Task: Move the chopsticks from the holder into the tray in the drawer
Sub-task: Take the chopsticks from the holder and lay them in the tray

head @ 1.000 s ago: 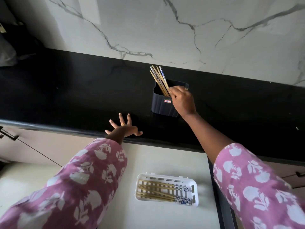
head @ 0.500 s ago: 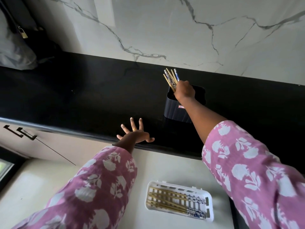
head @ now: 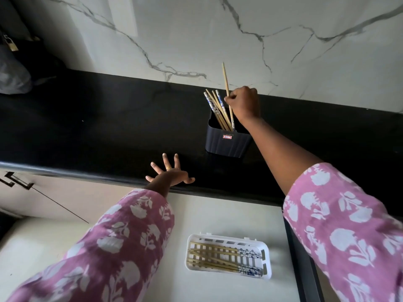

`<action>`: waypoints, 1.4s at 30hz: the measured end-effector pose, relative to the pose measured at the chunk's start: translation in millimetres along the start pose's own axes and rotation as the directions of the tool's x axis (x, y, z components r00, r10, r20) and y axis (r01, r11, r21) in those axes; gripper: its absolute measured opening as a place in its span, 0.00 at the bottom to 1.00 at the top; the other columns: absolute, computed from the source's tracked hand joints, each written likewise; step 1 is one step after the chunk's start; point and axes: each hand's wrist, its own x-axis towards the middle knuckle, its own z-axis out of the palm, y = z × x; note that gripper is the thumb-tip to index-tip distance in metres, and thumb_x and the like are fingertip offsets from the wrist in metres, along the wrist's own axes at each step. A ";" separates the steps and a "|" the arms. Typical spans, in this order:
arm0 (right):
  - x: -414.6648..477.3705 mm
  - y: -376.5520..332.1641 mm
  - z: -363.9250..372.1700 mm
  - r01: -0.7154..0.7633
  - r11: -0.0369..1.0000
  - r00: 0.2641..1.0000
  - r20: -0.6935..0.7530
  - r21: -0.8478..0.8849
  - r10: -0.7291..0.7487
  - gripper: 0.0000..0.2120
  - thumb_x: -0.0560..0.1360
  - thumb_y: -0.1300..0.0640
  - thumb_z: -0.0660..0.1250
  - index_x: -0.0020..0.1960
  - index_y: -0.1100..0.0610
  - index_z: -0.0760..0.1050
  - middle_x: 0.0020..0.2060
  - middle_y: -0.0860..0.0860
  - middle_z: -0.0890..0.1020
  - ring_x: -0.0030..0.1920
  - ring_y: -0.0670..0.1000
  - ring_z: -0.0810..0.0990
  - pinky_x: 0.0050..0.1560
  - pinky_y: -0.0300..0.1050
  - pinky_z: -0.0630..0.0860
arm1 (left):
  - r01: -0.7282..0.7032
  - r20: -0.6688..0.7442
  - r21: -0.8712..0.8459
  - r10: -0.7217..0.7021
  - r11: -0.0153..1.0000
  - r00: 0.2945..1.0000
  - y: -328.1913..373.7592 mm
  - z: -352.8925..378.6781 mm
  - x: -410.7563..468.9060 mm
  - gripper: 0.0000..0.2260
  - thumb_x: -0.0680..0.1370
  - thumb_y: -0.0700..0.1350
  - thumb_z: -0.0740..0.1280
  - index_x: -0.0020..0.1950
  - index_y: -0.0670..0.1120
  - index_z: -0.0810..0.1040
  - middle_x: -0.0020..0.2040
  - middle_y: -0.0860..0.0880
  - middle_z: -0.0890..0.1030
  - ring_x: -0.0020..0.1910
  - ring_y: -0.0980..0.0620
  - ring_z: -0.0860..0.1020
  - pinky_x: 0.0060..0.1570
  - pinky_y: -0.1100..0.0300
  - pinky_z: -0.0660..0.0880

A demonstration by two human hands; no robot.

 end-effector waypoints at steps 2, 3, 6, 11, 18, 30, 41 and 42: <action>-3.8 -4.0 -18.1 0.014 0.998 0.996 -0.091 0.061 -0.008 0.11 0.75 0.56 0.67 0.49 0.63 0.82 0.45 0.58 0.85 0.49 0.55 0.81 0.42 0.37 0.70 | 0.001 -0.005 -0.004 -0.001 1.000 1.000 0.0 -0.2 -2.9 0.44 0.72 0.66 0.63 0.74 0.60 0.33 0.74 0.51 0.28 0.72 0.32 0.32 0.65 0.28 0.44; -6.5 -5.4 -27.3 0.020 0.995 0.991 -0.133 0.100 -0.006 0.11 0.75 0.56 0.68 0.49 0.63 0.82 0.45 0.58 0.86 0.47 0.55 0.82 0.43 0.37 0.71 | 0.000 -0.010 -0.007 0.000 1.000 1.000 -0.1 -0.5 -5.5 0.44 0.72 0.66 0.63 0.74 0.60 0.33 0.74 0.51 0.28 0.72 0.32 0.32 0.65 0.28 0.44; -17.4 -6.1 -53.7 0.019 0.972 0.967 -0.249 0.236 0.042 0.11 0.74 0.56 0.69 0.47 0.64 0.83 0.40 0.57 0.86 0.38 0.51 0.83 0.42 0.36 0.74 | -0.014 -0.015 -0.016 0.013 1.000 1.000 0.0 -1.4 -13.3 0.44 0.73 0.65 0.63 0.75 0.59 0.33 0.75 0.51 0.28 0.72 0.32 0.32 0.66 0.29 0.43; -44.3 9.1 -75.4 -0.007 0.820 0.984 -0.143 0.573 0.108 0.10 0.72 0.60 0.72 0.49 0.66 0.82 0.37 0.58 0.83 0.32 0.48 0.81 0.41 0.41 0.82 | -0.032 -0.033 -0.011 0.032 0.999 0.999 -0.7 -1.3 -23.8 0.42 0.74 0.64 0.62 0.76 0.57 0.35 0.76 0.50 0.31 0.72 0.32 0.33 0.68 0.30 0.44; -113.6 50.8 -40.3 -0.080 0.929 0.953 0.302 0.362 -0.036 0.09 0.69 0.59 0.74 0.47 0.64 0.82 0.36 0.61 0.84 0.29 0.45 0.79 0.40 0.42 0.80 | -0.044 -0.039 -0.004 0.043 0.999 0.998 -3.8 1.8 -18.6 0.40 0.74 0.67 0.59 0.76 0.57 0.38 0.77 0.49 0.36 0.73 0.31 0.35 0.67 0.30 0.43; -244.7 67.8 58.8 0.217 0.976 0.484 0.870 -0.015 -0.094 0.06 0.70 0.60 0.70 0.41 0.63 0.82 0.34 0.59 0.82 0.34 0.49 0.75 0.35 0.37 0.67 | -0.036 -0.028 -0.010 0.036 0.999 0.999 -5.8 0.1 -9.6 0.41 0.73 0.67 0.60 0.76 0.57 0.37 0.77 0.48 0.35 0.72 0.29 0.34 0.66 0.28 0.42; -323.2 93.6 109.3 0.478 0.851 0.383 0.924 -0.218 0.021 0.13 0.76 0.65 0.56 0.57 0.64 0.76 0.59 0.62 0.77 0.59 0.63 0.77 0.56 0.50 0.73 | -0.017 -0.049 0.008 0.018 1.000 0.999 -1.9 4.7 0.3 0.43 0.72 0.66 0.62 0.75 0.59 0.34 0.75 0.50 0.30 0.72 0.31 0.33 0.65 0.27 0.43; -327.0 95.3 113.8 0.470 0.852 0.401 0.916 -0.232 0.028 0.14 0.77 0.64 0.55 0.58 0.63 0.75 0.60 0.61 0.78 0.60 0.62 0.76 0.58 0.50 0.72 | -0.013 -0.050 0.009 0.013 1.000 0.999 -1.8 5.0 1.3 0.44 0.72 0.67 0.62 0.75 0.59 0.34 0.75 0.50 0.30 0.72 0.31 0.33 0.64 0.27 0.43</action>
